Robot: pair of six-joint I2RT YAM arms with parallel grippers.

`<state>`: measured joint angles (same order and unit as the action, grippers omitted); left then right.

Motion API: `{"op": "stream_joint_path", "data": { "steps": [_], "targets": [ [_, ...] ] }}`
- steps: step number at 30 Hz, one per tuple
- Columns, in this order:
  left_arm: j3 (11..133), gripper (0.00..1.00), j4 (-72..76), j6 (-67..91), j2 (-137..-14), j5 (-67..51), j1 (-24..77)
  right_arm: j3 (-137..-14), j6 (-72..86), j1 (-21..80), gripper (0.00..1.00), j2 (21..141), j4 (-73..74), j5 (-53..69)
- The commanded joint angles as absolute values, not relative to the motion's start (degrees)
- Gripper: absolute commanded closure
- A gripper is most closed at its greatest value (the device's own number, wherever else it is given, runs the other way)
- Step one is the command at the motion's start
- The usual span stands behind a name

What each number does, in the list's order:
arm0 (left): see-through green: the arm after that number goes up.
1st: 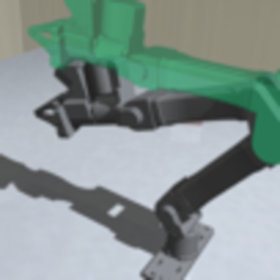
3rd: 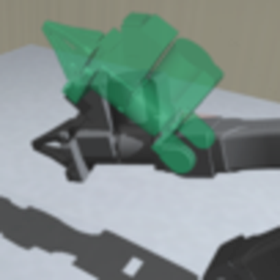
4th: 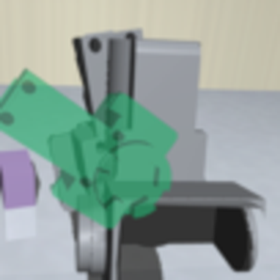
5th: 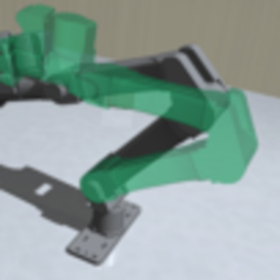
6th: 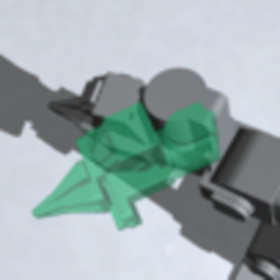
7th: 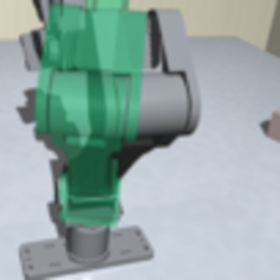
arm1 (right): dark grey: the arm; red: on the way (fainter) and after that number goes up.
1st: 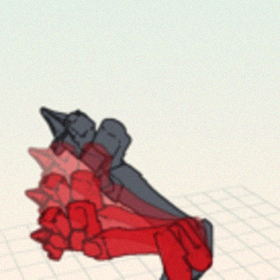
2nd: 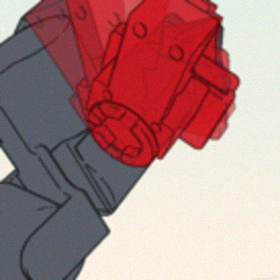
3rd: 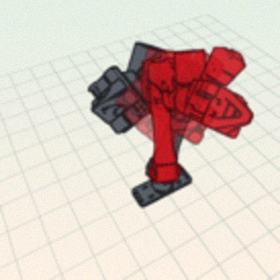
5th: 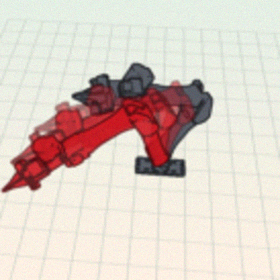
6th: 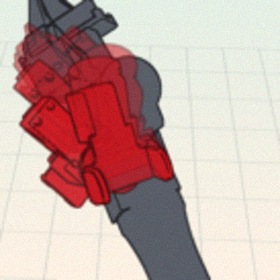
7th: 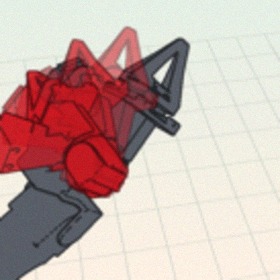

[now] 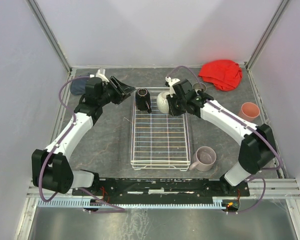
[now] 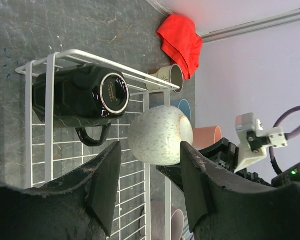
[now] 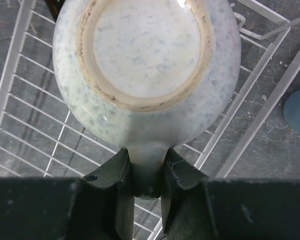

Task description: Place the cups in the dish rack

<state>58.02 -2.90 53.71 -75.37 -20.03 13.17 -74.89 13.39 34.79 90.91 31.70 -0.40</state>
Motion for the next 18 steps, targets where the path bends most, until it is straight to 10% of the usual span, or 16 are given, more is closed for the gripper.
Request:
{"op": "stream_joint_path", "data": {
  "steps": [1,18],
  "targets": [
    [61.1,0.43,-0.7,50.0,-76.3,-22.0,11.8,-79.9,11.1,34.5,0.99,92.2,23.4,-2.6],
    [61.9,0.43,1.3,49.0,-80.1,-25.6,8.2,-84.7,13.4,34.6,0.99,103.8,15.9,-4.0]
  ]
}}
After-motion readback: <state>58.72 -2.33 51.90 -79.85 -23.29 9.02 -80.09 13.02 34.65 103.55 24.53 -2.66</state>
